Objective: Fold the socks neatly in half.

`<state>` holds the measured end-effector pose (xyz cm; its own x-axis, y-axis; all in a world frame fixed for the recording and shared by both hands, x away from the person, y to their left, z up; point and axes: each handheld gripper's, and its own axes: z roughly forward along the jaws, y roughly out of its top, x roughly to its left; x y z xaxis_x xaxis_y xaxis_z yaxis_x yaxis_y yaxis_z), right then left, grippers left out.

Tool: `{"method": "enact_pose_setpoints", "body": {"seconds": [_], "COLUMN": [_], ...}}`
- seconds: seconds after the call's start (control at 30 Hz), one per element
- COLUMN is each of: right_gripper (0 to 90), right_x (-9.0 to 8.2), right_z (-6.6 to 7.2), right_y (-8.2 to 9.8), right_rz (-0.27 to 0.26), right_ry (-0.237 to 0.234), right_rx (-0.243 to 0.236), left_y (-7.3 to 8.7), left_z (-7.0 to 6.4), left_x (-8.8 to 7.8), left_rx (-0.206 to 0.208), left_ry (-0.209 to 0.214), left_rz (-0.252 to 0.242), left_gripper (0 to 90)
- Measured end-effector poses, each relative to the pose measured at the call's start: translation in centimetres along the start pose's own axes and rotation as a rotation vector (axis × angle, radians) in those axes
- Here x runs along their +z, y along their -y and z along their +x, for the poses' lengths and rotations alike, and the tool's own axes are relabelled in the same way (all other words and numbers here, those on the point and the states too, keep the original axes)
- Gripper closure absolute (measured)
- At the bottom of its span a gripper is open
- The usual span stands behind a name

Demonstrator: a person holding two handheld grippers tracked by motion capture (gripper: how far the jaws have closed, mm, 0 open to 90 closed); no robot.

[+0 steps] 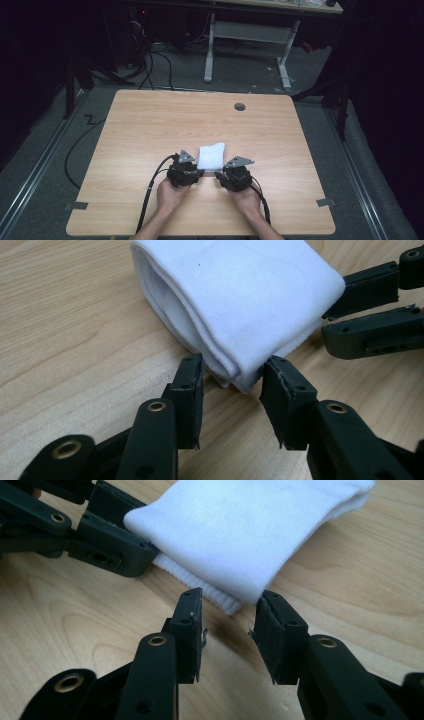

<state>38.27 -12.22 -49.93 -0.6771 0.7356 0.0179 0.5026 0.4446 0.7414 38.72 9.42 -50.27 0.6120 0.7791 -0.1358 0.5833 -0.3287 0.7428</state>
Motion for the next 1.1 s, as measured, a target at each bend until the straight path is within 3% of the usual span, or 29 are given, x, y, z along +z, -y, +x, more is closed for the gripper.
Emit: {"method": "enact_pose_setpoints", "body": {"seconds": [0.13,0.33,0.6,1.1], "right_gripper": [64.7,65.2,64.7,59.3], "right_x": [0.1,0.6,0.8,-0.7], "right_z": [-0.3,-0.7,-1.2,-1.7], "right_y": [-0.3,-0.6,-1.1,-0.9], "right_rz": [-0.017,-0.011,-0.024,-0.06], "right_ry": [0.017,0.036,0.045,0.034], "right_rx": [0.019,0.037,0.048,0.053], "left_y": [-0.5,-0.6,-0.6,-0.6], "left_z": [0.1,0.5,0.7,0.8], "left_x": [0.4,0.8,0.9,-1.4], "left_rx": [0.008,-0.024,-0.03,-0.016], "left_ry": [-0.009,-0.022,-0.035,-0.019], "left_rz": [0.001,-0.03,-0.04,-0.086], "left_gripper": [60.3,59.0,56.2,50.3]}}
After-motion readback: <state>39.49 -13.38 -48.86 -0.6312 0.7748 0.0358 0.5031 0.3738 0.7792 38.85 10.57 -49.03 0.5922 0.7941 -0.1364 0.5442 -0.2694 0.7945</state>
